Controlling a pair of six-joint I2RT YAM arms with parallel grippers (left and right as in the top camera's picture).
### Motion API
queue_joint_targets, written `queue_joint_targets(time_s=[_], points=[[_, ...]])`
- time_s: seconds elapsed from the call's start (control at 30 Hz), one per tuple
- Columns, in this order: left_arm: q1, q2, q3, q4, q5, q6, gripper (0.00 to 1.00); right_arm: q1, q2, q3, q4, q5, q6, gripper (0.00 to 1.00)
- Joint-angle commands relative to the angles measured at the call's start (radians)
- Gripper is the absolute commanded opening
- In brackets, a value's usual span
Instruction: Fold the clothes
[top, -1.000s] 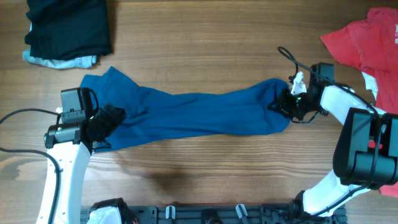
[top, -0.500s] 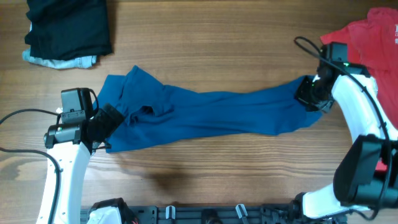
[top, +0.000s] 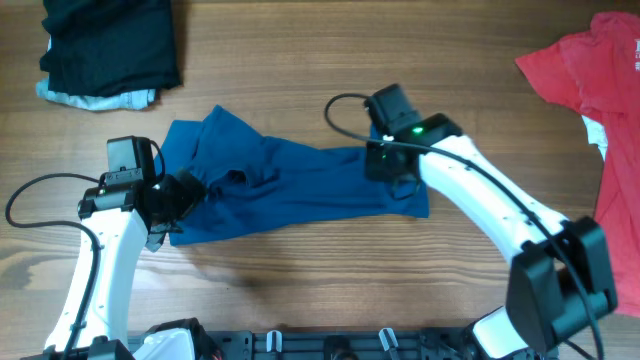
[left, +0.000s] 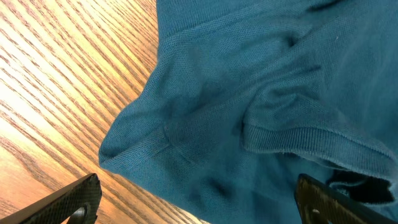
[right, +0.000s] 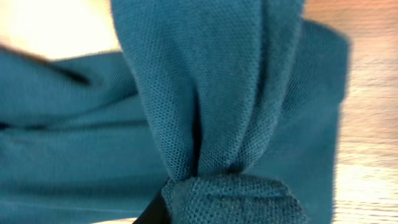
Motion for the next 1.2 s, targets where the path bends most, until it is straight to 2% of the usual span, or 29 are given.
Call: queue_joint_targets(time_s=[0.0,0.03,0.17,0.23,0.27,0.33,0.37,0.4,0.43,0.47,0.57,0.6,0.63,0.83,0.93,1.07,1.17], points=[[0.009,0.007,0.011,0.002,0.008,-0.002,1.0,0.02,0.064,0.013,0.003,-0.003,0.035,0.43],[0.009,0.007,0.011,0.002,0.008,-0.002,1.0,0.02,0.067,0.013,-0.001,-0.009,0.034,0.58],[0.009,0.007,0.011,0.002,0.008,-0.002,1.0,-0.003,0.031,0.043,-0.043,-0.003,0.024,0.79],[0.009,0.007,0.011,0.002,0.008,-0.001,1.0,-0.057,0.0,0.092,-0.109,0.016,0.018,0.95],[0.009,0.007,0.011,0.001,0.008,-0.001,1.0,-0.088,-0.01,0.111,-0.135,0.018,0.001,1.0],[0.009,0.007,0.011,-0.003,0.008,0.004,1.0,-0.187,-0.028,0.126,-0.173,0.013,-0.056,0.99],[0.009,0.007,0.011,-0.006,0.008,0.006,1.0,-0.256,-0.027,0.125,-0.185,-0.046,-0.137,0.98],[0.009,0.008,0.011,-0.006,0.008,0.005,1.0,-0.302,-0.019,0.123,-0.186,-0.18,-0.233,0.87],[0.009,0.008,0.011,-0.005,0.008,0.005,1.0,-0.322,-0.014,0.119,-0.185,-0.285,-0.285,0.64],[0.009,0.008,0.011,-0.005,0.008,0.005,1.0,-0.335,-0.009,0.111,-0.185,-0.383,-0.315,0.53],[0.009,0.008,0.011,-0.005,0.009,0.005,1.0,-0.32,0.0,0.066,-0.174,-0.44,-0.305,0.33],[0.009,0.008,0.011,-0.005,0.009,0.005,1.0,-0.295,0.0,0.027,-0.151,-0.446,-0.297,0.23],[0.009,0.008,0.011,-0.006,0.009,0.005,1.0,-0.273,0.0,0.002,-0.14,-0.462,-0.281,0.17],[0.009,0.008,0.011,-0.017,0.009,0.005,1.0,-0.13,0.001,-0.153,0.024,-0.478,-0.117,0.16],[0.009,0.008,0.011,-0.02,0.009,0.005,1.0,-0.078,0.001,-0.188,0.148,-0.611,-0.091,0.2],[0.009,0.008,0.011,-0.021,0.009,0.005,1.0,-0.007,0.001,-0.187,0.339,-0.675,-0.003,0.2],[0.009,0.008,0.011,-0.022,0.008,0.005,1.0,-0.029,-0.009,-0.114,0.284,-0.668,-0.053,0.16]])
